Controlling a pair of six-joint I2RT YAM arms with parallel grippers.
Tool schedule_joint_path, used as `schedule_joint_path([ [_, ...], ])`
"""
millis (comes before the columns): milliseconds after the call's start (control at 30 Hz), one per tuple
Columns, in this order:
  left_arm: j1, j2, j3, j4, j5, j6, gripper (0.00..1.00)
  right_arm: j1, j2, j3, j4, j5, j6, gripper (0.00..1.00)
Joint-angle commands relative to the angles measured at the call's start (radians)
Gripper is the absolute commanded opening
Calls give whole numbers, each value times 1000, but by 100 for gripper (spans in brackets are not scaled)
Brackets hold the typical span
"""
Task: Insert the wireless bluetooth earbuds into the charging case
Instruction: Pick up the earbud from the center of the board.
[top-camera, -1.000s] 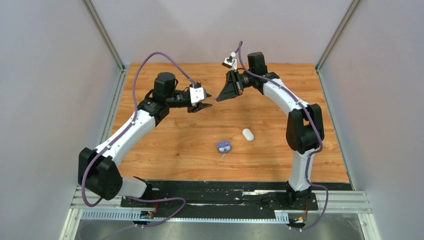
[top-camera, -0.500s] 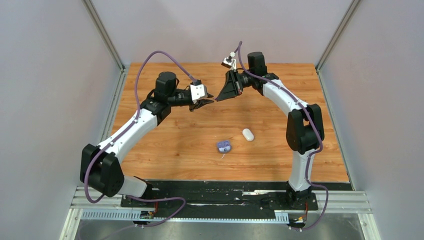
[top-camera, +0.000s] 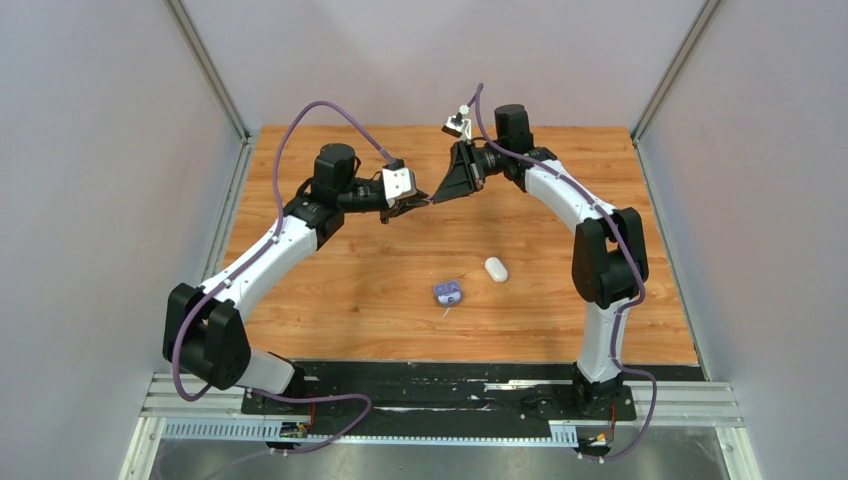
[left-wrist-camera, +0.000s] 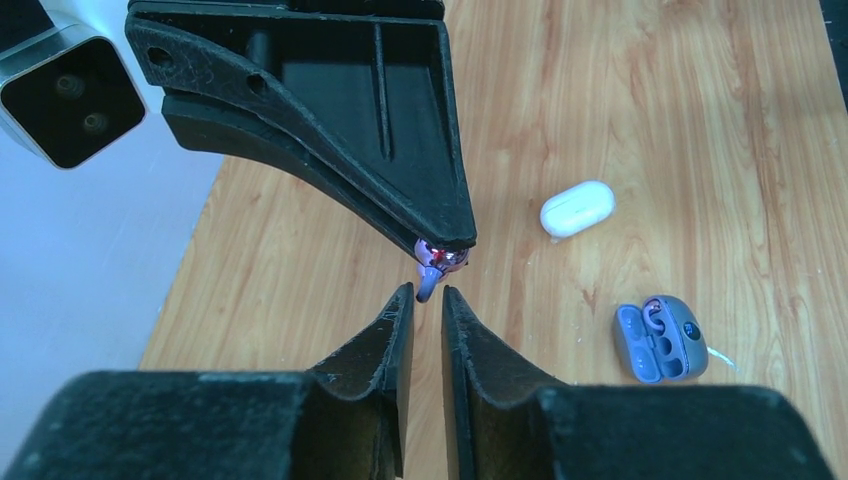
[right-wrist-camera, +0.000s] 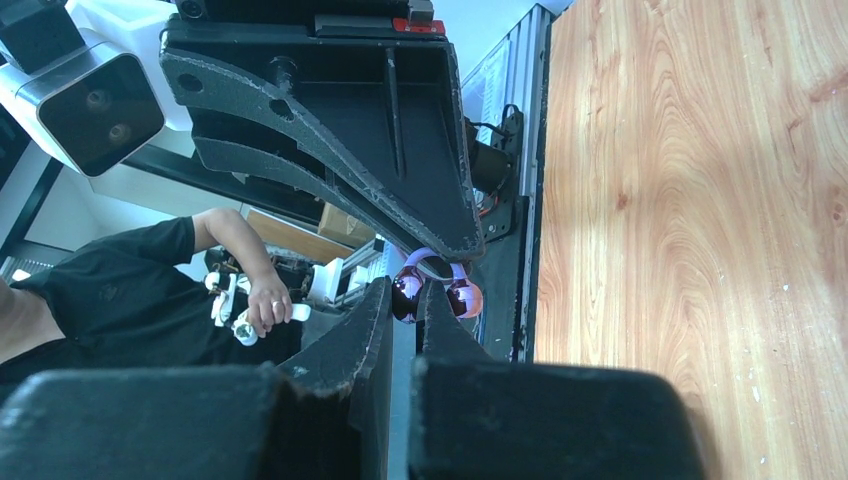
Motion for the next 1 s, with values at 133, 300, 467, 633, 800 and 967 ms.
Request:
schedule_joint_path([
  [133, -5, 9, 42, 40, 32, -27, 18, 6, -44, 1, 48, -323, 26, 0],
  [300, -6, 7, 43, 41, 28, -35, 16, 5, -42, 2, 51, -323, 30, 0],
  [467, -6, 14, 45, 51, -80, -117, 41, 3, -40, -5, 59, -310, 22, 0],
  [633, 47, 6, 85, -1, -228, -416, 64, -18, -87, -32, 58, -179, -70, 0],
  [800, 151, 25, 184, -152, -196, -774, 66, -25, -157, 31, -318, 125, -604, 0],
  [967, 170, 172, 403, -425, 3, -858, 58, 69, -381, -199, -255, 575, -1080, 0],
])
